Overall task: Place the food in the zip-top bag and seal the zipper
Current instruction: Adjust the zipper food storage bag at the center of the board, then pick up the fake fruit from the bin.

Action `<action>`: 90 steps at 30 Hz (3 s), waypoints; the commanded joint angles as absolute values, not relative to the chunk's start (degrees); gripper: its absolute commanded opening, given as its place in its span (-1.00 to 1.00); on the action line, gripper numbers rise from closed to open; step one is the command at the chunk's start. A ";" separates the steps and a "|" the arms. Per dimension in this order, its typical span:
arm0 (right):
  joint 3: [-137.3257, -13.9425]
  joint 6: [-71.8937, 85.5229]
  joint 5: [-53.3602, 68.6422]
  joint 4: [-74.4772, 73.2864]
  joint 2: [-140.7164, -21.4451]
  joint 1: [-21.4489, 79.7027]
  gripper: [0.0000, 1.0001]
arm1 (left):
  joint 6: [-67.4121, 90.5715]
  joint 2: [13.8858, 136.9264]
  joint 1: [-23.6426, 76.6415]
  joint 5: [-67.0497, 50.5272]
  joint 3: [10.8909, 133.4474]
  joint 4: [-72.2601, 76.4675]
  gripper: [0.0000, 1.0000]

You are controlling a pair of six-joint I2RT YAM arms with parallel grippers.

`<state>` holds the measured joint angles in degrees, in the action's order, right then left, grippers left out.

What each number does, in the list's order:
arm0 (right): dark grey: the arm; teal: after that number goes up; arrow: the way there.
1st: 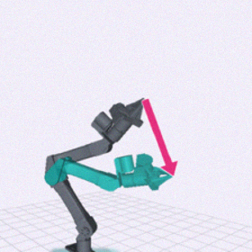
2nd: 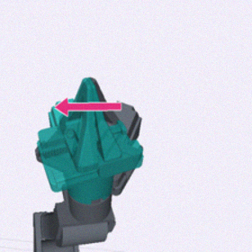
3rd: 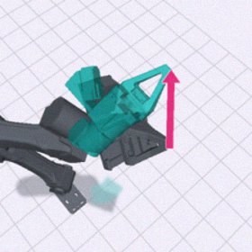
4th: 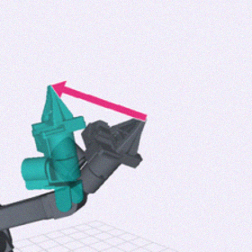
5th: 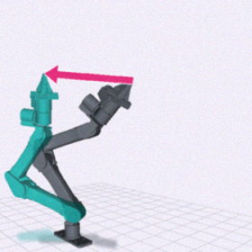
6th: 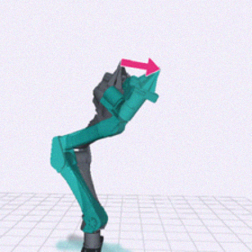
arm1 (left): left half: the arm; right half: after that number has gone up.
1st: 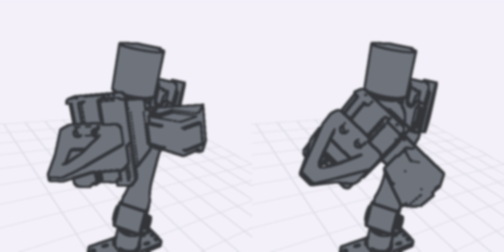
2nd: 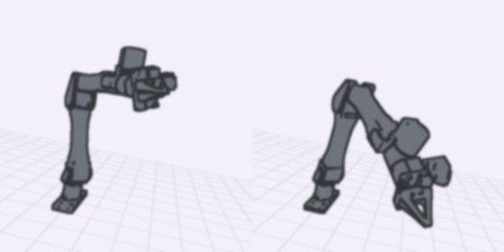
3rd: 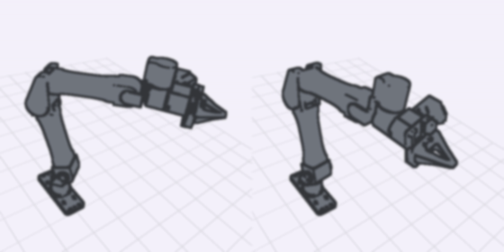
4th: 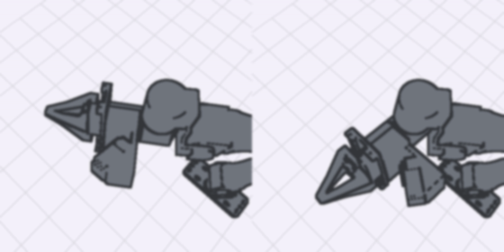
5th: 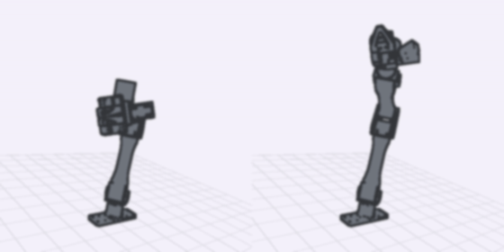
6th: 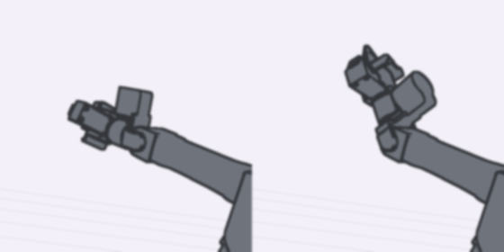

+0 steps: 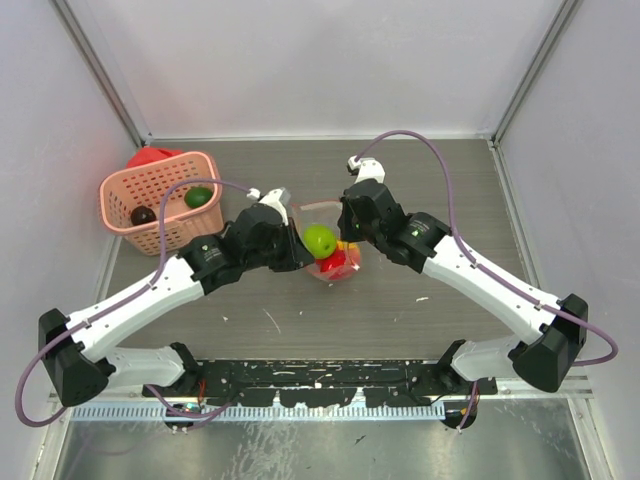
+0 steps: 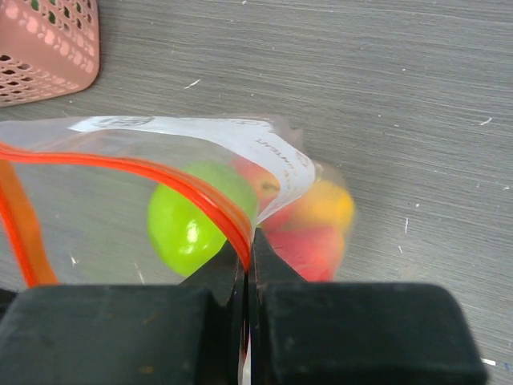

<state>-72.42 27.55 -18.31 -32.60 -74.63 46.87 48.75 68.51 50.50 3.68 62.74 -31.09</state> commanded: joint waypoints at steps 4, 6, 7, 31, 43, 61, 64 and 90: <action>-75.83 26.08 -24.87 -36.89 -75.28 46.06 -0.99 | 52.71 67.69 46.80 -8.20 70.08 -25.60 -1.00; -77.40 25.58 -26.54 -39.66 -76.01 45.51 -0.99 | 52.65 68.25 45.87 -10.31 71.75 -26.69 -1.00; -78.19 25.31 -27.42 -40.98 -76.43 45.18 -0.99 | 52.50 68.48 45.42 -11.88 72.39 -26.98 -1.00; -78.77 21.75 -20.42 -37.44 -74.32 44.31 -0.99 | 41.94 76.20 40.57 -13.57 74.56 -41.09 -0.92; -75.19 22.57 -27.63 -38.01 -73.73 43.33 -0.99 | 42.25 73.78 40.60 -17.43 76.97 -40.93 -1.00; -75.56 22.15 -23.70 -36.39 -71.76 43.30 -0.99 | 38.00 76.03 40.55 -8.89 77.43 -44.26 -0.80; -76.15 21.85 -23.79 -36.43 -71.63 43.26 -0.99 | 37.96 75.43 40.56 -8.00 77.18 -44.00 -0.68; -75.97 21.75 -23.12 -36.50 -72.94 43.24 -0.99 | 27.21 70.48 24.88 1.07 85.24 -53.22 0.70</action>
<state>-74.28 22.57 -22.59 -39.44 -74.15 43.48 31.79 73.17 29.06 -2.66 81.10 -50.30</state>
